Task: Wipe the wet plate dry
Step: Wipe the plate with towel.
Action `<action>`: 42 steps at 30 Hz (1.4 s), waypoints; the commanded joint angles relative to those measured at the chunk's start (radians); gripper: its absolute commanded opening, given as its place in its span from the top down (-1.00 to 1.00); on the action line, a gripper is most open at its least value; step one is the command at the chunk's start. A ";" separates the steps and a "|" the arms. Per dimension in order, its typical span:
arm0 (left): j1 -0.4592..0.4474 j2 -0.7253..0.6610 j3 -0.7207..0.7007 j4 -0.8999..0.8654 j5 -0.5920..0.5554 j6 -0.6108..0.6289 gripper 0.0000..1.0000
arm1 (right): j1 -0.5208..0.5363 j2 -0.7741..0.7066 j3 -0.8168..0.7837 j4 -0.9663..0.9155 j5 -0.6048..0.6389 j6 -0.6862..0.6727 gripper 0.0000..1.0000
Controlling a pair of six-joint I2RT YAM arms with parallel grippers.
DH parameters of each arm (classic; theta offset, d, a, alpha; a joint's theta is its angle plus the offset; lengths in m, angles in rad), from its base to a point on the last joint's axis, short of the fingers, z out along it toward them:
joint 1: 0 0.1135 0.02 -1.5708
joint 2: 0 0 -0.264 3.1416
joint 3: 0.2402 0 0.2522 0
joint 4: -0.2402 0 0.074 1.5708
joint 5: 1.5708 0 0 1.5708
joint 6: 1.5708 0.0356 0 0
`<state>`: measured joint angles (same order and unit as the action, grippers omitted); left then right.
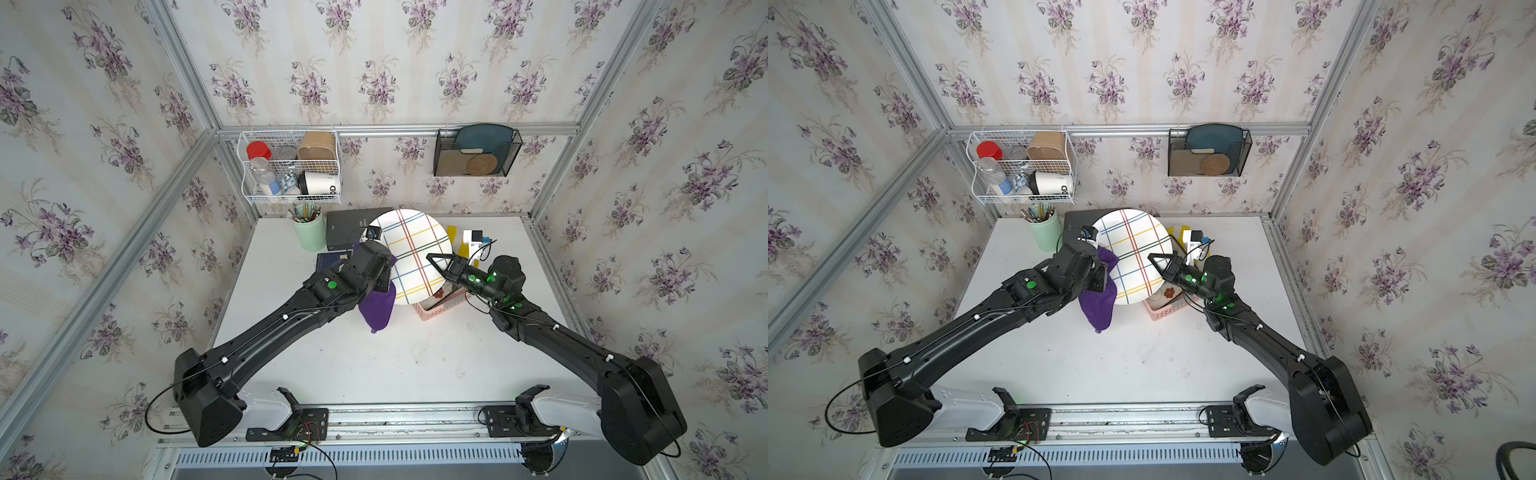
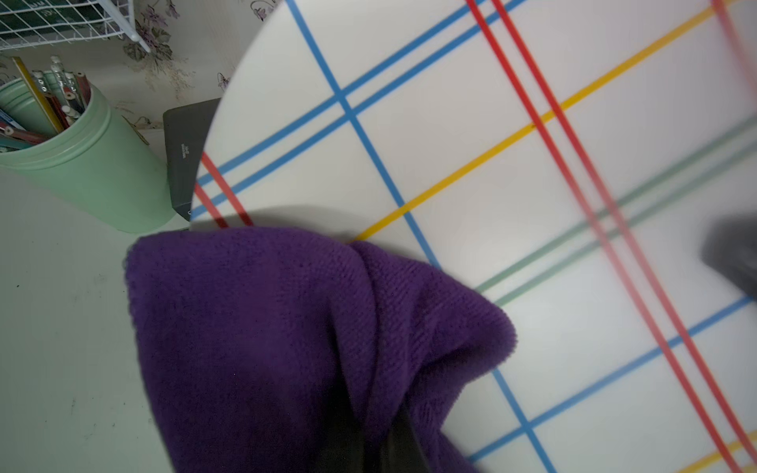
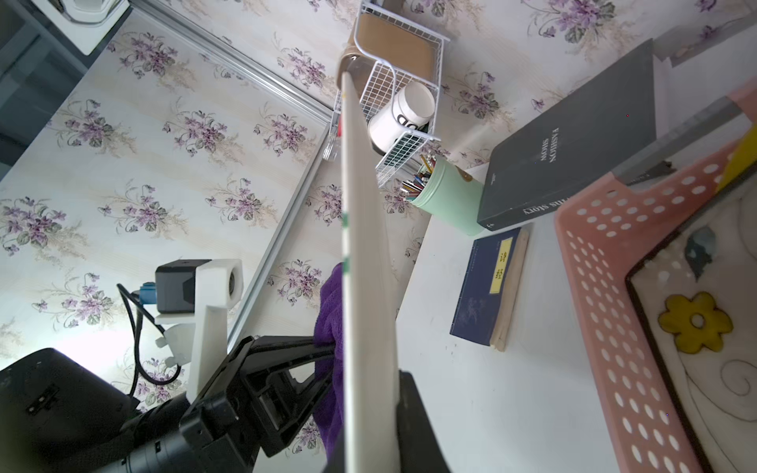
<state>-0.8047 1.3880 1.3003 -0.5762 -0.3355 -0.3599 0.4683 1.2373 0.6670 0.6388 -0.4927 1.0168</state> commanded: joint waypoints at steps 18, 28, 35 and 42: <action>0.151 0.050 -0.050 0.037 0.303 -0.129 1.00 | 0.169 0.056 0.105 0.243 -0.071 -0.048 1.00; 0.267 -0.095 -0.143 0.091 0.251 -0.143 1.00 | 0.120 -0.053 0.086 0.194 -0.063 -0.114 1.00; 0.285 -0.013 -0.062 0.191 0.597 -0.050 1.00 | 0.275 0.078 0.147 0.216 -0.232 -0.144 1.00; 0.308 -0.052 -0.082 0.197 0.426 -0.085 1.00 | 0.122 -0.014 0.083 0.210 -0.174 -0.104 1.00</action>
<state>-0.5133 1.3556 1.2373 -0.3458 0.1715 -0.4404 0.6350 1.2705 0.7650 0.3923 -0.5430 0.9131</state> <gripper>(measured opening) 0.086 0.129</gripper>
